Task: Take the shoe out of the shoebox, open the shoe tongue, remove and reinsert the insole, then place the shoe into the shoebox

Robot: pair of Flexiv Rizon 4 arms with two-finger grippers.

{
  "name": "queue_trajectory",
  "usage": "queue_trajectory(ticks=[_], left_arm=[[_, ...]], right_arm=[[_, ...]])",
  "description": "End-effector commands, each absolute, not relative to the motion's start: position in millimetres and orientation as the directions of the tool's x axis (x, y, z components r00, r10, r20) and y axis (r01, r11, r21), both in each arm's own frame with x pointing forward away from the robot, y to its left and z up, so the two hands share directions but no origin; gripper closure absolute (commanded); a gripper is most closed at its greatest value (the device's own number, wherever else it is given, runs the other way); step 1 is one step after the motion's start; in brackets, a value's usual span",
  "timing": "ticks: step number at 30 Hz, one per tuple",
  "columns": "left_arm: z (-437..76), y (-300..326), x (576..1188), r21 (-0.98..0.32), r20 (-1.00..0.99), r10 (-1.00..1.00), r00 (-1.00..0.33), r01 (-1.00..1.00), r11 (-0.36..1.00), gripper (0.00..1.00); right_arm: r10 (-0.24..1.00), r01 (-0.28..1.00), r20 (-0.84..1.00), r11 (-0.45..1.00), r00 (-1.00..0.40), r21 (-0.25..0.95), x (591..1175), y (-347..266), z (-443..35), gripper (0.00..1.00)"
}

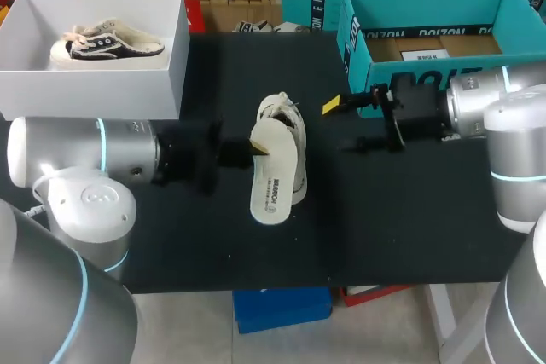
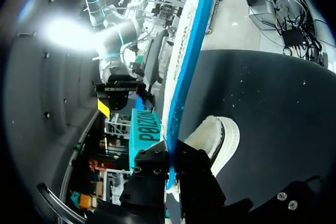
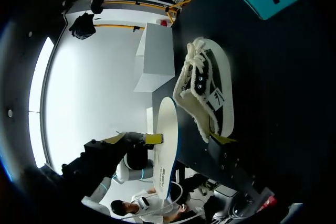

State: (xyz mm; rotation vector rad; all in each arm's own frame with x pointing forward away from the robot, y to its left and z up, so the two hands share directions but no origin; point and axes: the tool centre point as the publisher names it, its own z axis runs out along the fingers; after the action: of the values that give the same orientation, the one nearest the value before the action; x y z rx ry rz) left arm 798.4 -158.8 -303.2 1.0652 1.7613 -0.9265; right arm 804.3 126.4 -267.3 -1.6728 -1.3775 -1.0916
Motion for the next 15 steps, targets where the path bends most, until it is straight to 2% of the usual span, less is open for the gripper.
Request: queue_trajectory(ticks=[1,5,15], left_arm=[[-300,-152,790,-0.172,-0.898,0.325,-0.297,0.916,0.363,1.00],[-303,-150,785,-0.184,-0.891,0.332,-0.310,0.915,0.359,1.00],[-308,-150,777,-0.246,-0.873,0.341,-0.348,0.919,0.309,1.00]], right_arm=[[0.480,0.964,0.870,-0.264,0.117,0.016,791,121,-256,0.00],[0.541,0.954,0.824,-0.299,0.168,0.002,788,118,-251,0.00],[0.541,0.954,0.824,-0.299,0.168,0.002,788,118,-251,0.00]])
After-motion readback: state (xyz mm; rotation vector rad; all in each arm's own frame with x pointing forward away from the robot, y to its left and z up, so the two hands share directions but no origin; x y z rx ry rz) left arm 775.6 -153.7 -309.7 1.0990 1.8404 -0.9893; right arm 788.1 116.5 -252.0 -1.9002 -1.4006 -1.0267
